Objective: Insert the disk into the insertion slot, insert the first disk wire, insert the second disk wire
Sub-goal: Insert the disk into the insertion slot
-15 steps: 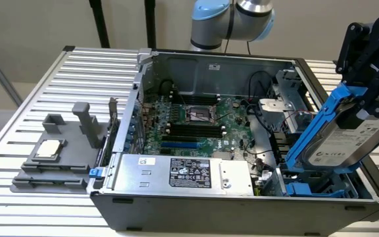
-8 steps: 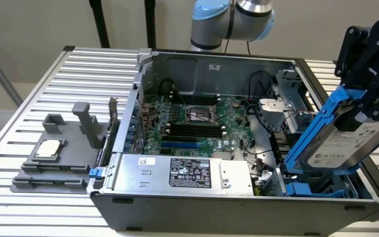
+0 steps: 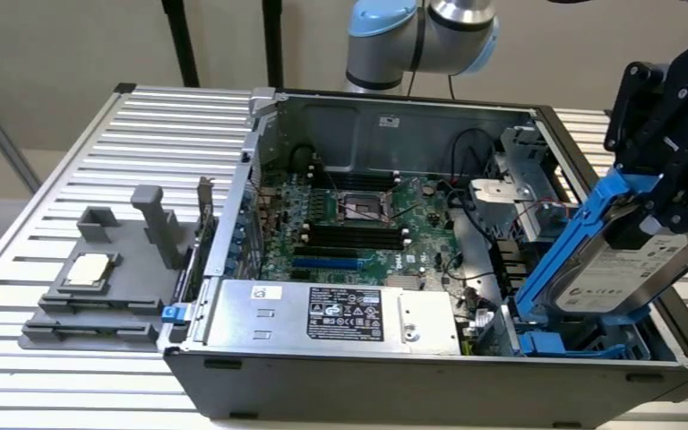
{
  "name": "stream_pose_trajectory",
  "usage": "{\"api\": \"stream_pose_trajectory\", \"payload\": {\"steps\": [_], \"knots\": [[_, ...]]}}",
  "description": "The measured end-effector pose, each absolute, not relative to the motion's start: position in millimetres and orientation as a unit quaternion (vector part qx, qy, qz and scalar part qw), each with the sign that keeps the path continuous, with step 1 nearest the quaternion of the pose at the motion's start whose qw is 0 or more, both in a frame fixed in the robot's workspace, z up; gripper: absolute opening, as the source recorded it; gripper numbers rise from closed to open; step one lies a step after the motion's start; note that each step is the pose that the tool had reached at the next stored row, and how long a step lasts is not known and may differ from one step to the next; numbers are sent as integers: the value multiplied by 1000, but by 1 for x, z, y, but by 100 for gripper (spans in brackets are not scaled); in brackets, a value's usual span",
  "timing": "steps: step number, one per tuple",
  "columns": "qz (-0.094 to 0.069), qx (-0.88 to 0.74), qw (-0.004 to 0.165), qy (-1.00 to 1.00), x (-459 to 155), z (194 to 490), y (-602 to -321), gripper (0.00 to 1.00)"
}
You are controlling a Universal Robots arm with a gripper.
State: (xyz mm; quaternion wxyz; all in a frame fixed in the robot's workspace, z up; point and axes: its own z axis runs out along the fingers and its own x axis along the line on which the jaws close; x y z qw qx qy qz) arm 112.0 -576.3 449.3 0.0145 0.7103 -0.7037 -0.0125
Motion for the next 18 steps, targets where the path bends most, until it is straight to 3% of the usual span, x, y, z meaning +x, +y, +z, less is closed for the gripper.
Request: {"api": "stream_pose_trajectory", "payload": {"steps": [18], "knots": [[-19,710,8,-704,112,440,-585,33]]}}
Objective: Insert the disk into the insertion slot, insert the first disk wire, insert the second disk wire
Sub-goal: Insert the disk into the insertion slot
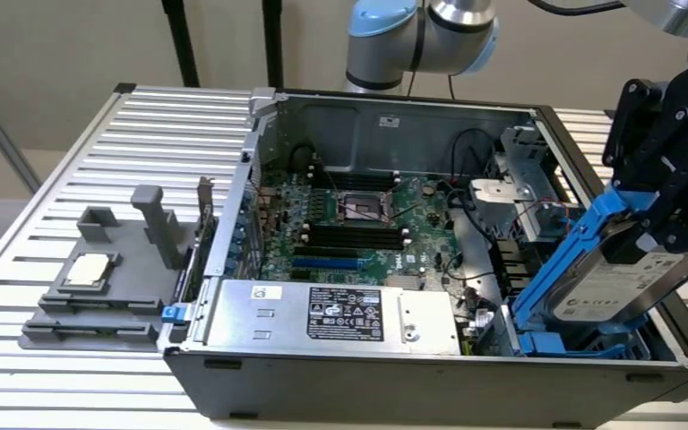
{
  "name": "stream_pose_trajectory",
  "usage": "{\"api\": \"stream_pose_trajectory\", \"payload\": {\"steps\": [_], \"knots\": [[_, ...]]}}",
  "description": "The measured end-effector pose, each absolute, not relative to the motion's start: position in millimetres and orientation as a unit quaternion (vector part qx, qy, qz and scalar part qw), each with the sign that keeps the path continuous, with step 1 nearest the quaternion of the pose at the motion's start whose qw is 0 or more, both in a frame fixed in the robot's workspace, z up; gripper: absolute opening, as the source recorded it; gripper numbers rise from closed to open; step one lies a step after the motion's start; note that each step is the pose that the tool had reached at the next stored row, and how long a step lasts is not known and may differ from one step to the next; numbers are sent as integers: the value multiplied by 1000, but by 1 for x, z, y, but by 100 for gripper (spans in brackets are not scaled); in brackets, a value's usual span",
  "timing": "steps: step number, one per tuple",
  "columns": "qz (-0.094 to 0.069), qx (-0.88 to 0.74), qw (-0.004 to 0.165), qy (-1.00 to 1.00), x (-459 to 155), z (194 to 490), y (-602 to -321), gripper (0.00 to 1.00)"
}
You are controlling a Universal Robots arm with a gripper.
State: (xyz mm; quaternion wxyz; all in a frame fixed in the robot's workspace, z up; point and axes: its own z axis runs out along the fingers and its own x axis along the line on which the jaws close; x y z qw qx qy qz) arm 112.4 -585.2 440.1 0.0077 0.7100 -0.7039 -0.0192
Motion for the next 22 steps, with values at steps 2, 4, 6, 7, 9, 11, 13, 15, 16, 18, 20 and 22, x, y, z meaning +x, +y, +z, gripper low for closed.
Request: {"api": "stream_pose_trajectory", "payload": {"steps": [2,4,6,7,9,11,13,15,16,18,20,22], "knots": [[-20,710,7,-704,112,439,-587,33],[-22,710,5,-704,112,438,-588,33],[-24,710,3,-704,112,437,-588,33],[-25,710,2,-704,112,437,-588,33],[-27,710,0,-704,112,436,-588,33],[-28,710,-1,-704,112,435,-588,33],[-29,710,-2,-704,112,435,-588,33],[-29,710,-2,-704,113,434,-588,33],[-29,710,-2,-704,113,434,-588,33],[-29,710,-2,-704,113,433,-588,33],[-29,710,-2,-704,113,432,-588,33],[-29,710,-3,-704,113,430,-588,33]]}}
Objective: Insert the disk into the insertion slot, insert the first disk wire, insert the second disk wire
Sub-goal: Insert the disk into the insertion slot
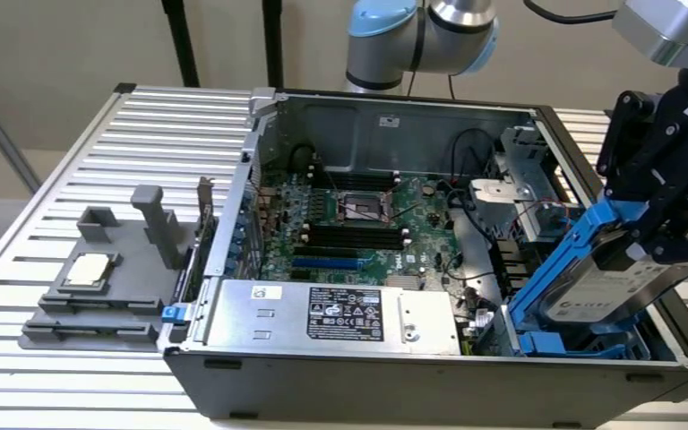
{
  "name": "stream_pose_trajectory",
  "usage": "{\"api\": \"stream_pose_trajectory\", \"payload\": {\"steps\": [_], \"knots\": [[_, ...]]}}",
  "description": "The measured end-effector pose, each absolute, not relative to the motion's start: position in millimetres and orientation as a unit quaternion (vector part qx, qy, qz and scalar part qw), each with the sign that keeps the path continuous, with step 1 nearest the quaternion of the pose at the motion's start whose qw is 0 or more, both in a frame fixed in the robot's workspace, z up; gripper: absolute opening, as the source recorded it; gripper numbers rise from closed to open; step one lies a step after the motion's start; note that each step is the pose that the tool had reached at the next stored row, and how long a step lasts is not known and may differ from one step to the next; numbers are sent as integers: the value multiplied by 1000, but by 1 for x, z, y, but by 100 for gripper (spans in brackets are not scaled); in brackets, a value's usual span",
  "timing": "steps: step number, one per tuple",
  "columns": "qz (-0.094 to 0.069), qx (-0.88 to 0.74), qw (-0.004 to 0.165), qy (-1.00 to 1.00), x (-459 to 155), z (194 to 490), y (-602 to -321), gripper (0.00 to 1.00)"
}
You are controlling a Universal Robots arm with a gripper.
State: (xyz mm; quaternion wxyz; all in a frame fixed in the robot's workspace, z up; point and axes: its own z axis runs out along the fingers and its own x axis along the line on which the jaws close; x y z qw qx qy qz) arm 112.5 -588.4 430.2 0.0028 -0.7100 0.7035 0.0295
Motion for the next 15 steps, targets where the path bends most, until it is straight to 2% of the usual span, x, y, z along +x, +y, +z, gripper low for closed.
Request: {"api": "stream_pose_trajectory", "payload": {"steps": [11,13,14,15], "knots": [[32,-710,6,703,113,424,-589,33],[33,-710,6,703,112,423,-589,34],[33,-710,6,703,113,423,-589,41],[33,-710,6,703,112,423,-589,41]]}}
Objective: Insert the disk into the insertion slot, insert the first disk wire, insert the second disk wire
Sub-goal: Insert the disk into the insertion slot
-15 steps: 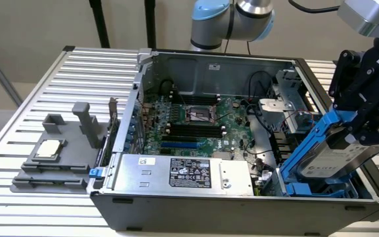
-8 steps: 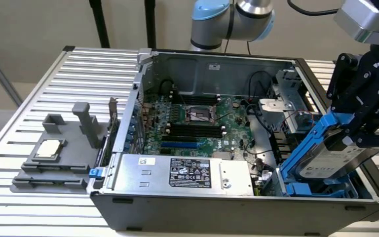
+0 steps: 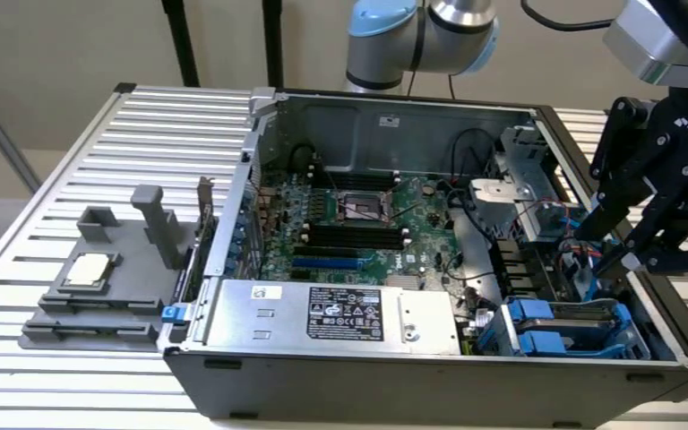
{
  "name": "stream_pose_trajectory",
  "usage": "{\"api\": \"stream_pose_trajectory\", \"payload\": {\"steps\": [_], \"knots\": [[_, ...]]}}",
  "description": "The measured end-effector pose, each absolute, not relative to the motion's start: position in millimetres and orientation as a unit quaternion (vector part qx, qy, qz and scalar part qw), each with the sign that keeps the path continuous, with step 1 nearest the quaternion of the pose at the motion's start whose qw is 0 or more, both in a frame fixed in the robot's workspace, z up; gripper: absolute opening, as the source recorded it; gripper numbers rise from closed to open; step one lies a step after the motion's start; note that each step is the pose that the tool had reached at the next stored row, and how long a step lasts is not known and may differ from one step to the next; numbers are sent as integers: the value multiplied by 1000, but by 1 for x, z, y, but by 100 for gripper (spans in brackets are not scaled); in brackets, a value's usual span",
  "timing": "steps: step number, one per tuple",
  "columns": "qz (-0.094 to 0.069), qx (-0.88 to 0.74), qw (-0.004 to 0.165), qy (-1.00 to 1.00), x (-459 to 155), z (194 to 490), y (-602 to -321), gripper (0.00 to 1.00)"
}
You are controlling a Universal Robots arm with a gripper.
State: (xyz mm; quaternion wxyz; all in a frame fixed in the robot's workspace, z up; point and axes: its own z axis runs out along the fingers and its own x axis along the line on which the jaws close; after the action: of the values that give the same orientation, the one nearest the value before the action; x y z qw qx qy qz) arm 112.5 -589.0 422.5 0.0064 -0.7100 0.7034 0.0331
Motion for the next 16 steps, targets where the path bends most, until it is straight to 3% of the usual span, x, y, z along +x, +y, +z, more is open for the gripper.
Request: {"api": "stream_pose_trajectory", "payload": {"steps": [16], "knots": [[34,-710,7,703,157,420,-587,41]]}}
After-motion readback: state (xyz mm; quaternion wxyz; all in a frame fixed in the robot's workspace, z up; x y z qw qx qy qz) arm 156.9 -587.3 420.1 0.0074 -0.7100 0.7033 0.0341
